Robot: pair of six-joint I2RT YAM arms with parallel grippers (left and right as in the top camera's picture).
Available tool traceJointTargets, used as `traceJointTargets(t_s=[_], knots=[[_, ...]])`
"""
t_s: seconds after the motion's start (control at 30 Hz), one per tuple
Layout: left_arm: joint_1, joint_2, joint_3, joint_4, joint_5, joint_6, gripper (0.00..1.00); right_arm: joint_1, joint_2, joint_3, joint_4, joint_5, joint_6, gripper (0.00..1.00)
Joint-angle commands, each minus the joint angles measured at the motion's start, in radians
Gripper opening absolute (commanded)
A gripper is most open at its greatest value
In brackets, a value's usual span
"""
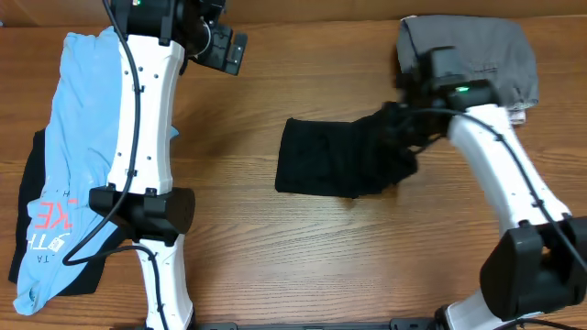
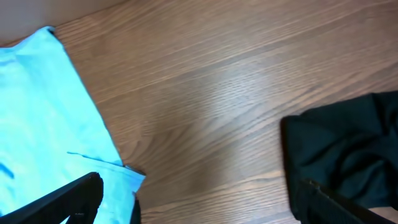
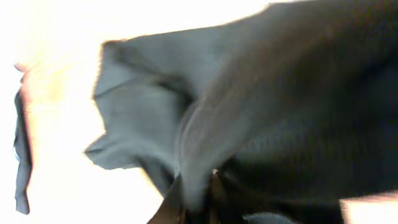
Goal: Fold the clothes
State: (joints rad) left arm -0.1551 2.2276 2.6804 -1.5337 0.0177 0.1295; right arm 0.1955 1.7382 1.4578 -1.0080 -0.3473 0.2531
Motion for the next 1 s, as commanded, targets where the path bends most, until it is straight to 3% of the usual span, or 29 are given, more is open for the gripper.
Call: traceJointTargets(t_s=[0.0, 0.3, 0.43, 0.5, 0.57, 0.73, 0.97], knots=[[0.014, 0.024, 0.01, 0.003, -0.006, -0.014, 1.0, 0.116, -0.008, 0.017, 0.066, 0.041, 0.079, 0.04], [0.022, 0.149, 0.01, 0.002, -0.006, -0.014, 1.0, 0.394, 0.077, 0.017, 0.283, 0.145, 0.171, 0.1], [0.04, 0.205, 0.01, 0.022, -0.006, -0.019, 1.0, 0.463, 0.171, 0.017, 0.377, 0.145, 0.175, 0.26], [0.055, 0.222, 0.01, 0.043, -0.006, -0.027, 1.0, 0.493, 0.215, 0.017, 0.422, 0.14, 0.174, 0.47], [0.078, 0.232, 0.01, 0.073, -0.005, -0.041, 1.0, 0.518, 0.247, 0.017, 0.471, 0.096, 0.174, 0.54], [0.156, 0.23, 0.013, 0.152, 0.005, -0.1, 1.0, 0.55, 0.244, 0.031, 0.492, 0.057, 0.162, 0.68], [0.278, 0.23, 0.013, 0.182, 0.153, -0.112, 1.0, 0.544, 0.166, 0.212, 0.271, 0.069, 0.063, 0.81]])
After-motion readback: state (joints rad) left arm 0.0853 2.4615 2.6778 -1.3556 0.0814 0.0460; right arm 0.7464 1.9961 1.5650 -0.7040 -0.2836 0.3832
